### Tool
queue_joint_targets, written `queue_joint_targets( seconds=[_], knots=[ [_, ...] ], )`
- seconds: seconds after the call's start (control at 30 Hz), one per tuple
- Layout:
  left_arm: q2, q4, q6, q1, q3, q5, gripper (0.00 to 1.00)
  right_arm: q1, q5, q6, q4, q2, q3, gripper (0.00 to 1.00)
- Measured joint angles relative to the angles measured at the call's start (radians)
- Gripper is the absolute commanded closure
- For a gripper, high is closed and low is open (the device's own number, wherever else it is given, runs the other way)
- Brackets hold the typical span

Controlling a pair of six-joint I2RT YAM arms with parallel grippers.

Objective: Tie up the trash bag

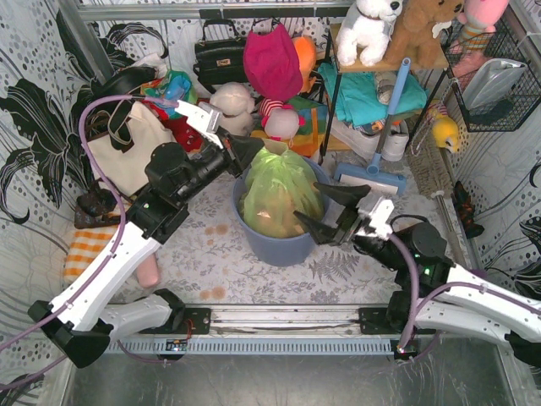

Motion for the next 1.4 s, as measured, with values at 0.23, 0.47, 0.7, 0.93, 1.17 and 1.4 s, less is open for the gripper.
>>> queue_joint_targets(
  seconds=[0.23, 0.47, 0.7, 0.93, 1.17, 1.4],
  knots=[
    [0.041, 0.041, 0.000, 0.000, 0.076, 0.172, 1.00, 0.000, -0.171, -0.361, 0.146, 0.108, -0.005, 0.29],
    [0.043, 0.080, -0.002, 0.000, 0.116, 0.269, 1.00, 0.000, -0.227, -0.571, 0.277, 0.233, -0.003, 0.39],
    [0.054, 0.088, -0.007, 0.000, 0.116, 0.291, 1.00, 0.000, -0.259, -0.705, 0.345, 0.290, 0.011, 0.40],
    [0.058, 0.089, -0.011, 0.000, 0.116, 0.300, 1.00, 0.000, -0.277, -0.833, 0.369, 0.361, 0.086, 0.50],
    [0.058, 0.091, -0.017, 0.000, 0.116, 0.311, 1.00, 0.000, -0.248, -0.949, 0.356, 0.417, 0.121, 0.62],
    [0.058, 0.092, -0.020, 0.000, 0.116, 0.315, 1.00, 0.000, -0.211, -0.986, 0.327, 0.434, 0.138, 1.00]
  ],
)
